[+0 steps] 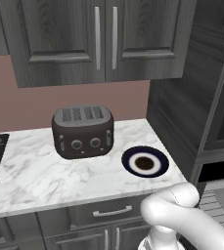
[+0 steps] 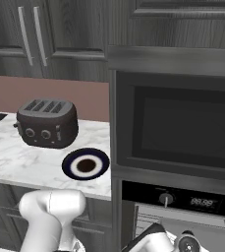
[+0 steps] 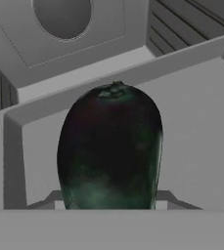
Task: Place the eggplant on the rack of the oven.
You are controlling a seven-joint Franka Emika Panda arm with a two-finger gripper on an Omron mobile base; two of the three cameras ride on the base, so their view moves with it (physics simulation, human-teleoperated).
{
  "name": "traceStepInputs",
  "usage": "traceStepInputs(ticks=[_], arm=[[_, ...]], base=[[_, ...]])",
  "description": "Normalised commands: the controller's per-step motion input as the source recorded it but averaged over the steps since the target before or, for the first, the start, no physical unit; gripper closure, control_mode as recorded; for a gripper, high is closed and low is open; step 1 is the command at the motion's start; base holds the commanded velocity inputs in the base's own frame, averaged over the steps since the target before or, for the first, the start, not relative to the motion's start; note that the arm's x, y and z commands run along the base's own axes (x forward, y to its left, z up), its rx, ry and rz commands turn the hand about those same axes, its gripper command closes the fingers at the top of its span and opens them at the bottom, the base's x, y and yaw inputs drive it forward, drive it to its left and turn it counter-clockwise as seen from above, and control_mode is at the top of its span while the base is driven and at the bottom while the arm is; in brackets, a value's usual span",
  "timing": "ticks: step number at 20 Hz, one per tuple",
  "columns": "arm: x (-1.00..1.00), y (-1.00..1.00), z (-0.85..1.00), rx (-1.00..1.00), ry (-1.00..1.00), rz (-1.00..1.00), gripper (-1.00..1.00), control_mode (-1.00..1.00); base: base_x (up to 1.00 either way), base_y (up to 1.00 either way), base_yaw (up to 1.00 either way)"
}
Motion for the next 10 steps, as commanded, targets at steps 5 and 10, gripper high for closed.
traceStepInputs(ticks=[5, 10], arm=[[0.11, 0.00, -0.10, 0.00, 0.02, 0.00, 1.00, -1.00], [0.06, 0.00, 0.00, 0.00, 0.00, 0.00, -1.00, -1.00]], base=[[0.00, 0.00, 0.00], [0.00, 0.00, 0.00]])
